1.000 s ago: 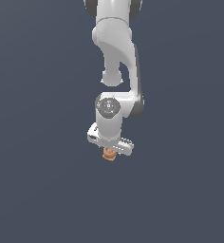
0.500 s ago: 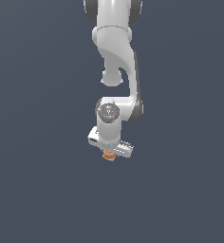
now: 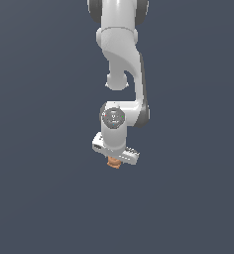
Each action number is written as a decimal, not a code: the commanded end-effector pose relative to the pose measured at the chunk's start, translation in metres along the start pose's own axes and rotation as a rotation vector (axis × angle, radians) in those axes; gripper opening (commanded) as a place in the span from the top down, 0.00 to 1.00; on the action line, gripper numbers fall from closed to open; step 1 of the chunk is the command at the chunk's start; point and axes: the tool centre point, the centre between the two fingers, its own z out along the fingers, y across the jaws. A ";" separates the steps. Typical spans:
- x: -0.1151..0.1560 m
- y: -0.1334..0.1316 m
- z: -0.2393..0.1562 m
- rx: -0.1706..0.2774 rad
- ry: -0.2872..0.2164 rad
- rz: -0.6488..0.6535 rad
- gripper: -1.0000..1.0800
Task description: Pick up the object and move it to a goal position.
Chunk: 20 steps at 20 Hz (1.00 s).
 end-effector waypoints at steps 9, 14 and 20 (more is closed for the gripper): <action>-0.018 -0.018 -0.027 0.000 0.000 0.000 1.00; -0.039 -0.039 -0.059 0.000 0.000 0.000 1.00; -0.074 -0.075 -0.113 0.000 0.000 0.000 1.00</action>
